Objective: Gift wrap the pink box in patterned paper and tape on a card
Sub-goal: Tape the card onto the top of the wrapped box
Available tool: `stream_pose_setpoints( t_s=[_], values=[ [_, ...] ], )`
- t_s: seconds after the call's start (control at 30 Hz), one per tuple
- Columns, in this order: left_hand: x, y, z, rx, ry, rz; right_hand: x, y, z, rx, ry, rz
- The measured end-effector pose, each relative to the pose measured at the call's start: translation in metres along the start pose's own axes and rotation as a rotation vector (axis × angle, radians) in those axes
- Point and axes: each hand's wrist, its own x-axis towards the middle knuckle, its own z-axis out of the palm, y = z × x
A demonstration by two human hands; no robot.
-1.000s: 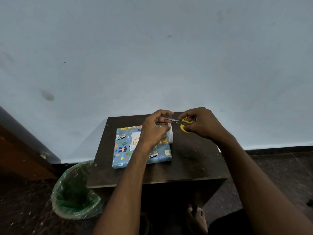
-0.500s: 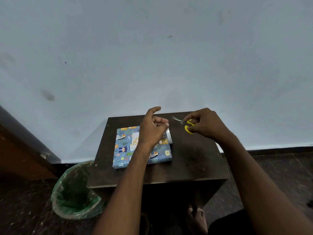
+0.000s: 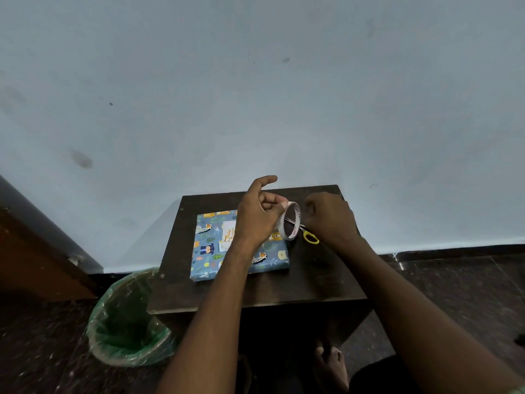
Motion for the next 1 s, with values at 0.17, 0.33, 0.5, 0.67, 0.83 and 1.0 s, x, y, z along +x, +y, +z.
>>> stream_pose_setpoints(
  t_s=[0.17,0.33,0.5,0.67,0.83,1.0],
  values=[
    [0.0,0.002,0.001,-0.097,-0.005,-0.057,0.003,-0.011,-0.003,0.279,0.074,-0.131],
    [0.001,0.007,0.002,-0.305,0.128,-0.309,0.003,-0.012,0.001,0.273,0.2,-0.186],
    [0.004,0.01,0.0,-0.472,0.208,-0.531,0.002,-0.015,0.001,0.259,0.268,-0.221],
    [0.003,0.008,-0.001,-0.518,0.217,-0.59,0.003,-0.016,0.002,0.292,0.279,-0.217],
    [-0.002,0.009,-0.008,-0.4,0.232,-0.507,0.006,-0.02,0.005,0.293,0.22,-0.208],
    [-0.007,-0.002,-0.028,0.055,0.201,-0.333,0.012,-0.019,0.004,0.187,0.09,-0.141]
  ],
)
